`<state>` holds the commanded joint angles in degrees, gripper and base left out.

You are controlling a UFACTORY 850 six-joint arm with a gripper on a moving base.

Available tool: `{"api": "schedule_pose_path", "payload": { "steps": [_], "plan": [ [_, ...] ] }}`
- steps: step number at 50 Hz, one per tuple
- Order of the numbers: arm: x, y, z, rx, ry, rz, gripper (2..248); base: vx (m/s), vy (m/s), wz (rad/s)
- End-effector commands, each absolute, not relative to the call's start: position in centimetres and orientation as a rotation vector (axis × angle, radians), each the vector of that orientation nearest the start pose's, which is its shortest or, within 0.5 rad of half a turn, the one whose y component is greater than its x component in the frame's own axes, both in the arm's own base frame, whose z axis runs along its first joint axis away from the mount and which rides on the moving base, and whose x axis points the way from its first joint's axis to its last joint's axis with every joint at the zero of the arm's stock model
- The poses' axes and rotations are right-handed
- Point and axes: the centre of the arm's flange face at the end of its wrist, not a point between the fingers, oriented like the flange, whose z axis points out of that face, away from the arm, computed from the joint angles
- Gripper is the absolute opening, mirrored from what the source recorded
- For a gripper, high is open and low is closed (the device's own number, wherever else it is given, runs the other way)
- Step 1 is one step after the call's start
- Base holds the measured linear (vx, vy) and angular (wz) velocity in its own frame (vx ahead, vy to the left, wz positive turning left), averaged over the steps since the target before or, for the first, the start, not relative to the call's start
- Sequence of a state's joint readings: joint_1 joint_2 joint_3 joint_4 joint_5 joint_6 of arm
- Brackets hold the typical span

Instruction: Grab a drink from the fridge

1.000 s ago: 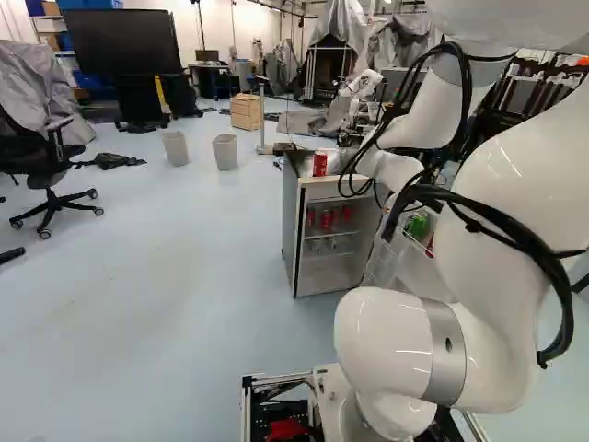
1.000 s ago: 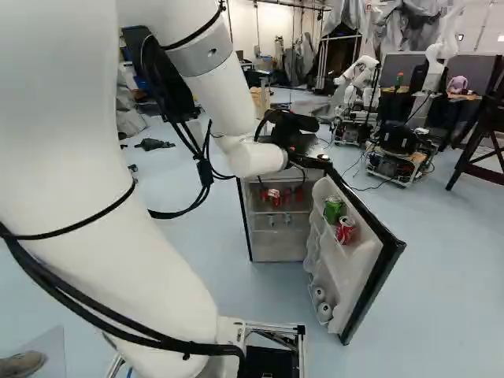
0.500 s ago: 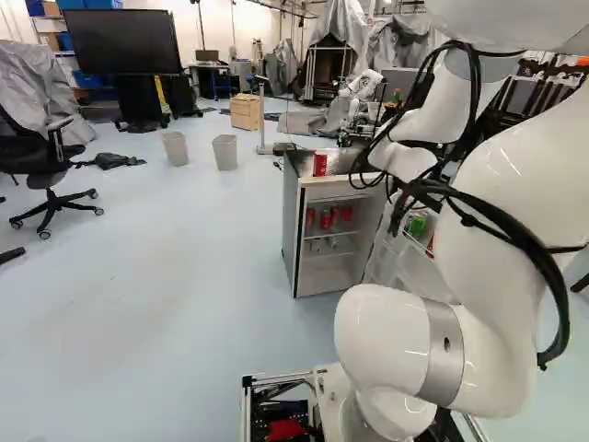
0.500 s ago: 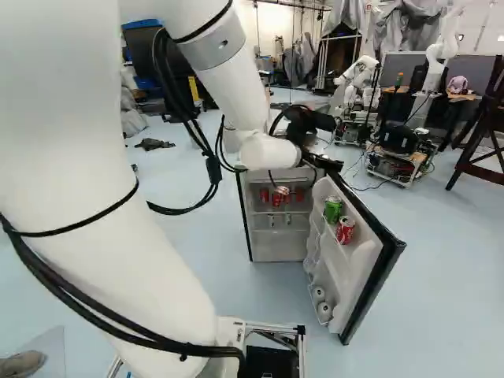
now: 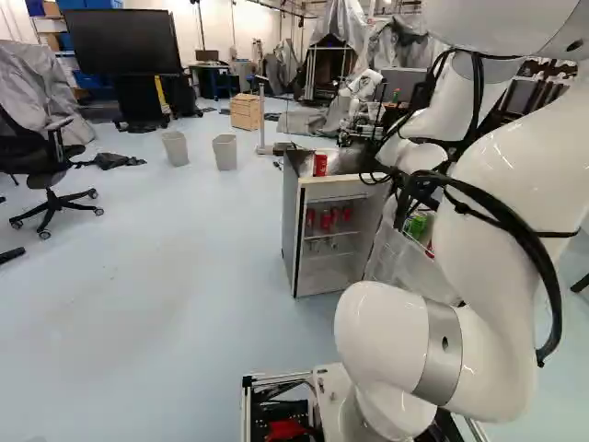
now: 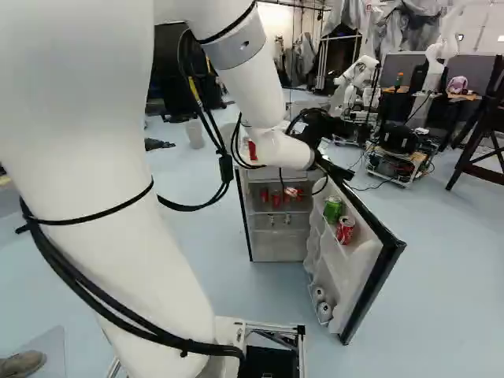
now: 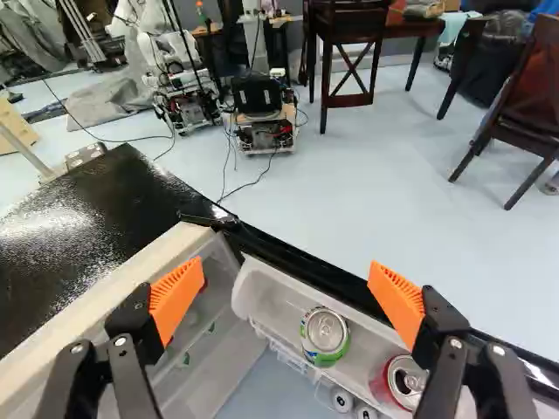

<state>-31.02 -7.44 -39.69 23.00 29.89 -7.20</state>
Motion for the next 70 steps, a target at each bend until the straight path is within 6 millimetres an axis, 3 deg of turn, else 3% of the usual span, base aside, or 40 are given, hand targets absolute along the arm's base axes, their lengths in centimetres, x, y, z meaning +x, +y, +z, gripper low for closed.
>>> {"api": "schedule_pose_path", "payload": {
  "steps": [39, 70],
  "plan": [
    [40.7, -32.4, 41.1, -2.691, 1.556, -1.414, 247, 0.0, 0.0, 0.0],
    [39.7, -37.8, 40.9, -2.645, 1.702, -1.405, 247, 0.0, 0.0, 0.0]
  ]
}}
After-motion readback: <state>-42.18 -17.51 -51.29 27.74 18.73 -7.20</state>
